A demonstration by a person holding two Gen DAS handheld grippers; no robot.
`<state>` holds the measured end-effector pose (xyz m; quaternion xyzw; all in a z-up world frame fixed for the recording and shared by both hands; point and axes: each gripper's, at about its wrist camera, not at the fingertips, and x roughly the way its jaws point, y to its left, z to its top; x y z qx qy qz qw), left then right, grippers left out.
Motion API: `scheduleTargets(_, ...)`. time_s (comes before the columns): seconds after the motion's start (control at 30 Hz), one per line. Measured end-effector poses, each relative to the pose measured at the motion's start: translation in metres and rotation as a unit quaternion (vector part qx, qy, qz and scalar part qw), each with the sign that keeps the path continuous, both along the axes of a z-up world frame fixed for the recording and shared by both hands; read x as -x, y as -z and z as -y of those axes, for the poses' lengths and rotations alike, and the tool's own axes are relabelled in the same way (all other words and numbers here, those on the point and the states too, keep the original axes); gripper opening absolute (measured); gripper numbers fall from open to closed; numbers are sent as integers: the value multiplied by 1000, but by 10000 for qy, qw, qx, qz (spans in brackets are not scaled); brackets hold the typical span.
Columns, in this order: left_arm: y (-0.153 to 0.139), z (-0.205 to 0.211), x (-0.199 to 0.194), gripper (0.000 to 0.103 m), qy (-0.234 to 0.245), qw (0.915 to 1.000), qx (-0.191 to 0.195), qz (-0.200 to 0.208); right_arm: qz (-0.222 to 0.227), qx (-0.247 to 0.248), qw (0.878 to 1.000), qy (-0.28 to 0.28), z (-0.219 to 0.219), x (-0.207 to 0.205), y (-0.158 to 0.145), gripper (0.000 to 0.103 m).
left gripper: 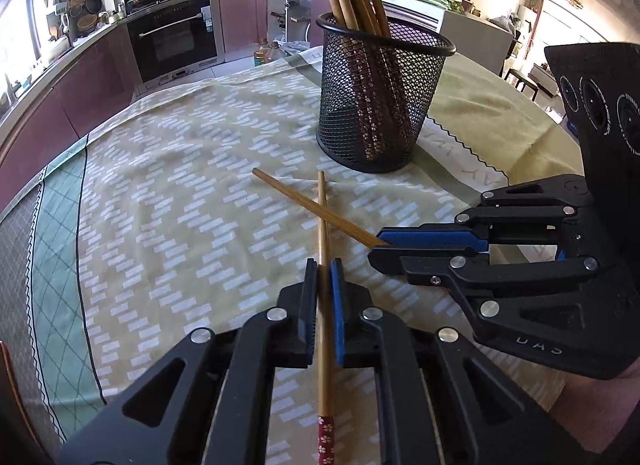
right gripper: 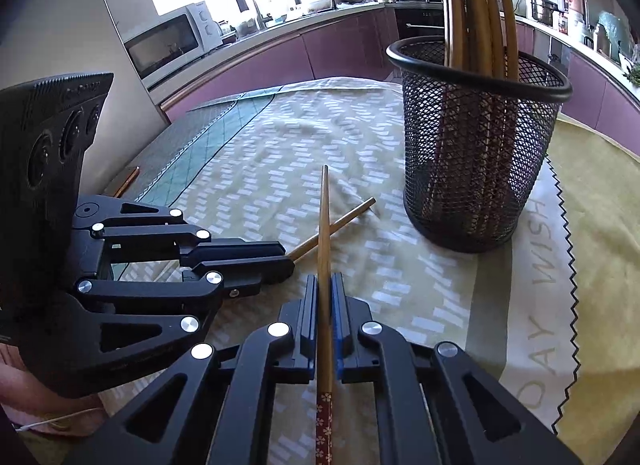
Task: Organize utensils
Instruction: 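Lift the chopstick upright with the left tool while the right tool lifts its own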
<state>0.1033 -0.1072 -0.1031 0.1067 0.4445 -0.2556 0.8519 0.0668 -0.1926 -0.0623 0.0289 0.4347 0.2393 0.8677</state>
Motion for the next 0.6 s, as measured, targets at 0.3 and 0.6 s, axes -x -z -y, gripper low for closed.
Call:
scheduleTargets(0.3, -26, -12, 2, 7, 1, 9991, 404, 152, 427, -289, 9987, 33, 13, 11, -26, 6)
scheduleTargets(0.6, -64, -21, 11, 7, 99, 9959, 766, 469, 834, -404, 9957, 50, 17, 18, -53, 6)
